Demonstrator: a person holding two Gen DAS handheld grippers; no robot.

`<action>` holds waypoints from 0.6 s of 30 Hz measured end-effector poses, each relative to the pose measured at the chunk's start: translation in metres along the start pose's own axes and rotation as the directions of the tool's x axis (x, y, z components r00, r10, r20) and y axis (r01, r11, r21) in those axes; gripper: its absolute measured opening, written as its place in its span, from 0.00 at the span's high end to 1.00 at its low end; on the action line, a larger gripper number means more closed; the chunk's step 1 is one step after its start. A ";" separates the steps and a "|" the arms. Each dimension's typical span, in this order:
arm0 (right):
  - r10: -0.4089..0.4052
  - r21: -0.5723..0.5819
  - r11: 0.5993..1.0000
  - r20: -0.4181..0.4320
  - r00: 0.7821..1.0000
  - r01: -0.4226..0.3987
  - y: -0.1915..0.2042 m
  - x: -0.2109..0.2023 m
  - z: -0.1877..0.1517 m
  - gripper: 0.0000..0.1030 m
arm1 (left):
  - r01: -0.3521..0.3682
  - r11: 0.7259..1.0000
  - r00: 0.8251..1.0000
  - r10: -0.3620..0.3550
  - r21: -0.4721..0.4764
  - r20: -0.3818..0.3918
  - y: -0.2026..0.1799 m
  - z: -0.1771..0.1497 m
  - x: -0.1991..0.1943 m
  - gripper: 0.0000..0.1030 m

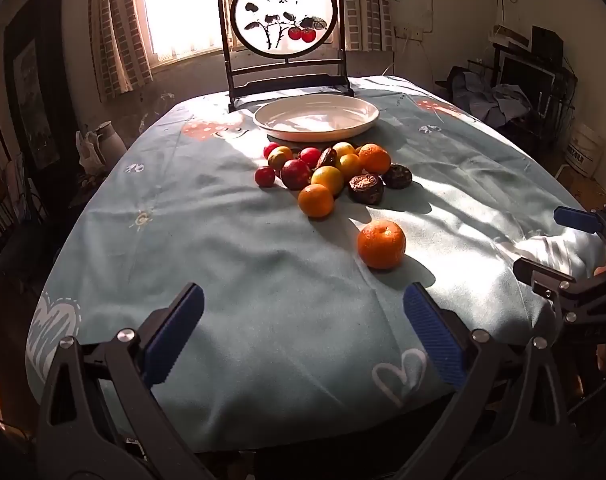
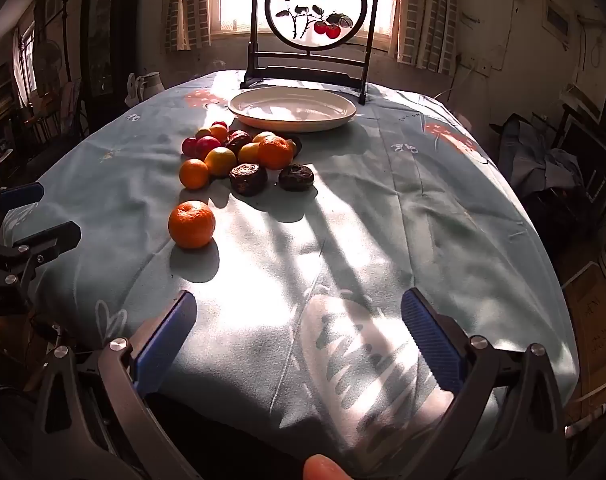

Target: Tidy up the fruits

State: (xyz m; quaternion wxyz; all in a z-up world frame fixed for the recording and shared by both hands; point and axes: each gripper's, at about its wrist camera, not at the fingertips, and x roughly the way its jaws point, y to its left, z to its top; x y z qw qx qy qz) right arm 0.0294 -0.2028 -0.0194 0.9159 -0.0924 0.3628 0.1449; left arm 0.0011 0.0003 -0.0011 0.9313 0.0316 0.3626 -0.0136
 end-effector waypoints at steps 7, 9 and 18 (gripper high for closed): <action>0.001 -0.001 1.000 -0.002 1.000 -0.001 0.001 -0.001 0.000 0.01 | -0.030 0.999 0.999 0.030 0.015 0.019 -0.004 -0.002 -0.002 0.02; 0.000 -0.001 1.000 -0.005 1.000 0.000 0.001 0.000 0.000 0.01 | -0.037 0.999 0.999 0.037 0.015 0.016 -0.005 -0.003 -0.003 0.02; 0.000 -0.002 1.000 -0.005 1.000 0.000 0.000 0.000 0.000 0.01 | -0.028 1.000 1.000 0.027 -0.005 -0.007 0.000 -0.004 0.004 0.02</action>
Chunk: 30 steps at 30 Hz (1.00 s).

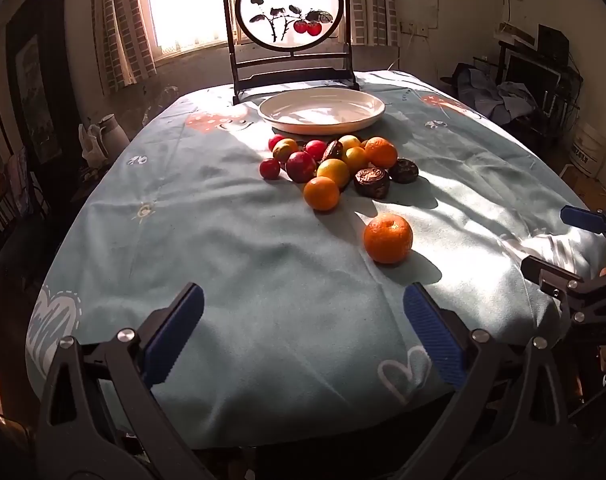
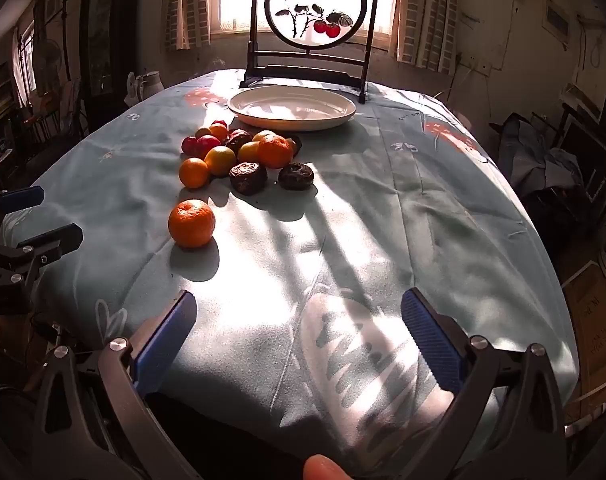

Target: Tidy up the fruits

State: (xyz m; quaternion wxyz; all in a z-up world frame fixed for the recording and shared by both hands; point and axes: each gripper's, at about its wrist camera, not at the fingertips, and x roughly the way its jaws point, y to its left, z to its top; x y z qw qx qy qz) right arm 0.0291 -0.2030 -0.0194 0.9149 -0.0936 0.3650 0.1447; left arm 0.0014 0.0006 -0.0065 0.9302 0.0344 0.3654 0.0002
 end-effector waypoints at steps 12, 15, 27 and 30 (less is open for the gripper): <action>-0.001 0.004 1.000 -0.005 1.000 0.001 0.000 0.000 -0.003 0.01 | -0.002 1.000 1.000 0.002 0.000 -0.006 0.002 -0.001 0.001 0.02; 0.000 0.004 1.000 -0.006 1.000 0.000 0.000 0.001 -0.002 0.01 | -0.001 1.000 1.000 0.001 0.000 -0.009 0.002 0.000 0.001 0.02; -0.001 0.004 1.000 -0.007 1.000 0.001 0.000 0.002 -0.002 0.01 | -0.001 1.000 1.000 0.001 -0.001 -0.009 0.003 -0.002 0.001 0.02; -0.002 0.005 1.000 -0.008 1.000 0.002 0.000 0.002 -0.002 0.01 | -0.002 1.000 1.000 0.002 -0.001 -0.010 0.003 -0.002 0.002 0.02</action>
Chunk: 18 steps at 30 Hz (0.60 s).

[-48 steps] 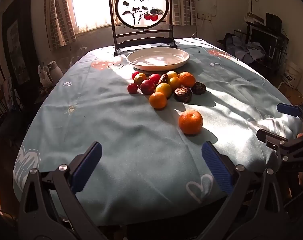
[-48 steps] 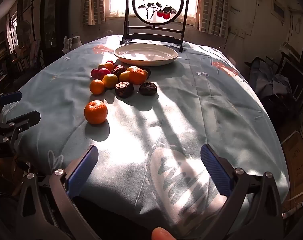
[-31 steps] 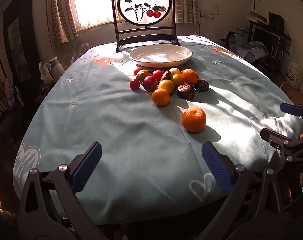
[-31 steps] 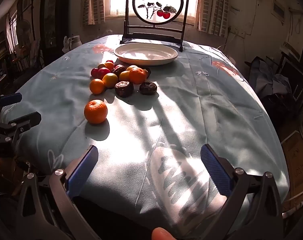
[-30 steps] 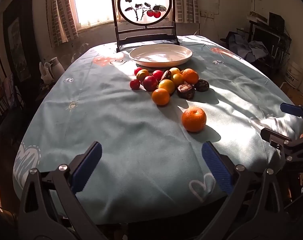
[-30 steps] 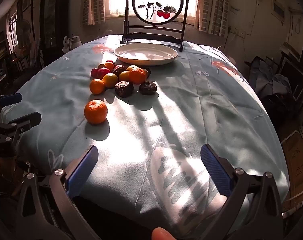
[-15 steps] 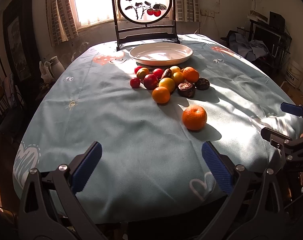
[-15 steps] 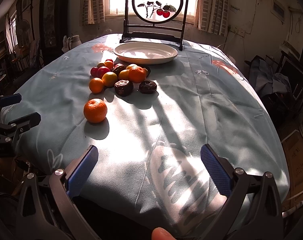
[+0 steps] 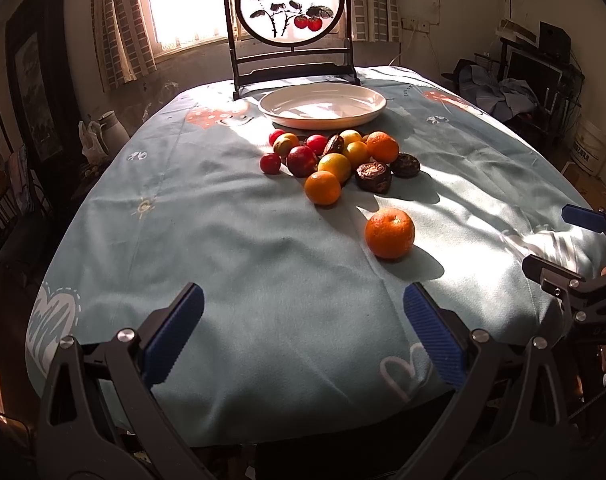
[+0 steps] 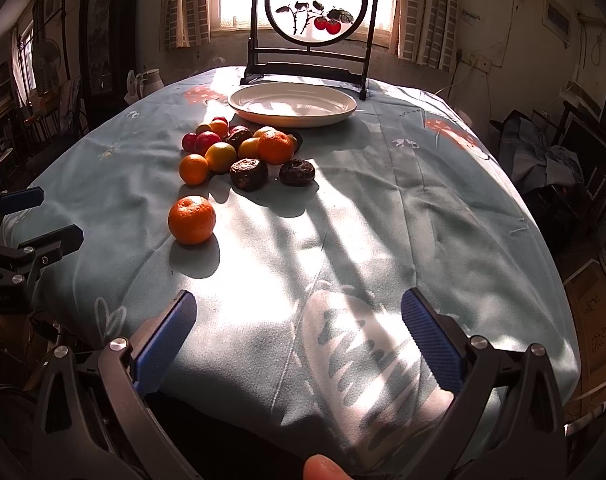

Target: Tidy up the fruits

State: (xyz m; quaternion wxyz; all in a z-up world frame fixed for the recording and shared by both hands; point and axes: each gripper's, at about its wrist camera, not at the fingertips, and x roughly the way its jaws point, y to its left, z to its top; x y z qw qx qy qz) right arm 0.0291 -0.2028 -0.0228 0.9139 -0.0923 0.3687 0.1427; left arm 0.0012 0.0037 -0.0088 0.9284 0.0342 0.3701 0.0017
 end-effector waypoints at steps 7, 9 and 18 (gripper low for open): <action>0.001 0.000 1.000 0.000 1.000 -0.001 0.000 0.000 0.000 0.01 | -0.001 1.000 1.000 0.001 0.001 -0.004 0.000 -0.002 0.001 0.02; 0.002 0.000 1.000 -0.001 1.000 -0.002 0.000 0.000 0.000 0.01 | -0.001 1.000 1.000 0.001 0.001 -0.003 0.000 -0.002 0.000 0.02; 0.002 -0.001 1.000 -0.002 1.000 -0.002 0.000 0.000 0.000 0.01 | -0.001 1.000 1.000 0.001 0.002 -0.004 -0.001 -0.002 0.001 0.02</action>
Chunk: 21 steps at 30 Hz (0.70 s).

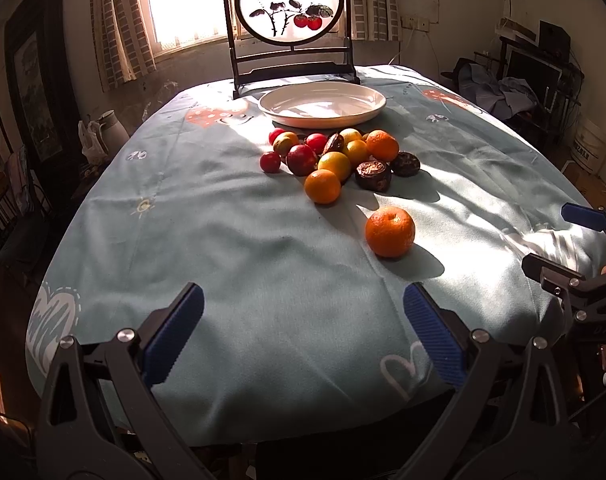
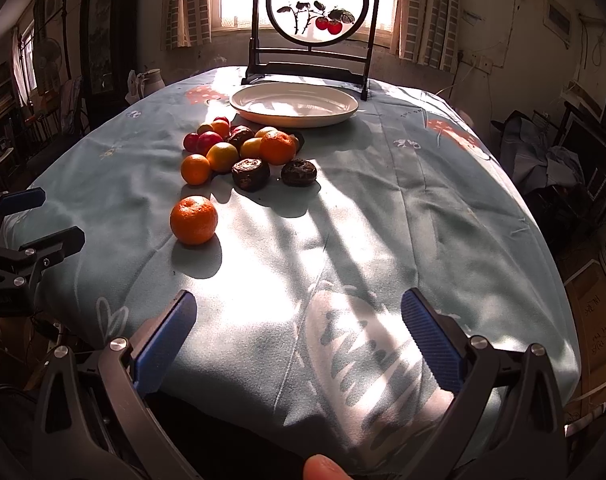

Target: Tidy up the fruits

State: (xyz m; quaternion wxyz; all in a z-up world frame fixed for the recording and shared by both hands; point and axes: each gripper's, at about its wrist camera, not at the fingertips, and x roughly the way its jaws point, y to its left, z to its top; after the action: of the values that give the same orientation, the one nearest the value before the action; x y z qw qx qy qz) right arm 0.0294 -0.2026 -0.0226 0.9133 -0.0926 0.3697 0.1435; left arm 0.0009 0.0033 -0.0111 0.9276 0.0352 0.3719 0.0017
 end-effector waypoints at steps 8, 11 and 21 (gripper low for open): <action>-0.001 0.001 1.000 -0.004 1.000 0.001 0.002 0.003 0.000 0.01 | 0.001 1.000 1.000 -0.001 0.001 0.000 0.000 0.000 0.000 0.02; -0.001 0.001 1.000 -0.004 1.000 0.001 0.002 0.003 0.000 0.01 | 0.000 1.000 1.000 0.000 0.000 0.000 0.000 0.000 0.000 0.02; 0.000 0.001 1.000 -0.006 1.000 0.000 0.002 0.004 0.000 0.01 | 0.000 1.000 1.000 0.000 0.002 -0.004 0.001 -0.002 0.001 0.02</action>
State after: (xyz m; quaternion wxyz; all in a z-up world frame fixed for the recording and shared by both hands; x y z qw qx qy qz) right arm 0.0315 -0.2001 -0.0255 0.9122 -0.0926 0.3726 0.1432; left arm 0.0003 0.0040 -0.0130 0.9267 0.0362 0.3739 0.0014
